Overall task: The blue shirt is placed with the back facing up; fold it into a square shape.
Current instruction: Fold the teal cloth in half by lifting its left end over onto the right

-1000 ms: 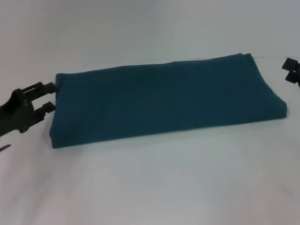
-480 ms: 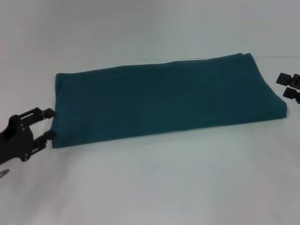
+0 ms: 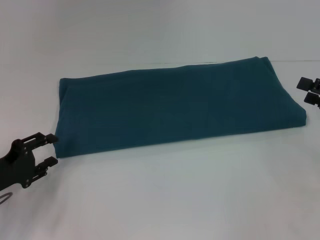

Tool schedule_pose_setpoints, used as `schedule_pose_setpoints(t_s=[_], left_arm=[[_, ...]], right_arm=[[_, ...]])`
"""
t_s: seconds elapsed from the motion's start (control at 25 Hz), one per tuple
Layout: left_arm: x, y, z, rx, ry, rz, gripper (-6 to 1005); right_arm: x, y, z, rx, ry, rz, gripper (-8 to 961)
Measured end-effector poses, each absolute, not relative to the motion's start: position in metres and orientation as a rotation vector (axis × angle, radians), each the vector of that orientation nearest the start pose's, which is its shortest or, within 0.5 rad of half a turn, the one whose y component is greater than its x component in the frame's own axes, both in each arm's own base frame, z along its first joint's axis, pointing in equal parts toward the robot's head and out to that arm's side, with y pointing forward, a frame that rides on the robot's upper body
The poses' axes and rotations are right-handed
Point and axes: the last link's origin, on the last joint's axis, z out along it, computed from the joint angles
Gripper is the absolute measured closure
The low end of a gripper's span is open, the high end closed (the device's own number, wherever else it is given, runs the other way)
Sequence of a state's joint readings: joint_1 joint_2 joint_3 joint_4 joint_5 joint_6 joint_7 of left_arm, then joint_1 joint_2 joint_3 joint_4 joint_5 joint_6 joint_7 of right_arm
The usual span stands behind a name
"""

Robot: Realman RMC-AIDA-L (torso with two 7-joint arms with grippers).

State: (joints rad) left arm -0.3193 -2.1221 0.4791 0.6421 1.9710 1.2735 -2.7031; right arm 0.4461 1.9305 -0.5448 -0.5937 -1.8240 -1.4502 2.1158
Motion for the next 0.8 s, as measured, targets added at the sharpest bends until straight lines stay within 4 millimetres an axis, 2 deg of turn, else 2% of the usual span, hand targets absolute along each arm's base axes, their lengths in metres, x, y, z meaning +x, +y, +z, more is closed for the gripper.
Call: schedule_pose_setpoints(t_s=[0.8], left_arm=[[-0.3692, 0.2988, 0.0076, 1.348, 2.87, 1.297, 372]], right_arm=[[0.3292, 0.3368, 0.0885, -1.974, 1.634, 1.052, 26]])
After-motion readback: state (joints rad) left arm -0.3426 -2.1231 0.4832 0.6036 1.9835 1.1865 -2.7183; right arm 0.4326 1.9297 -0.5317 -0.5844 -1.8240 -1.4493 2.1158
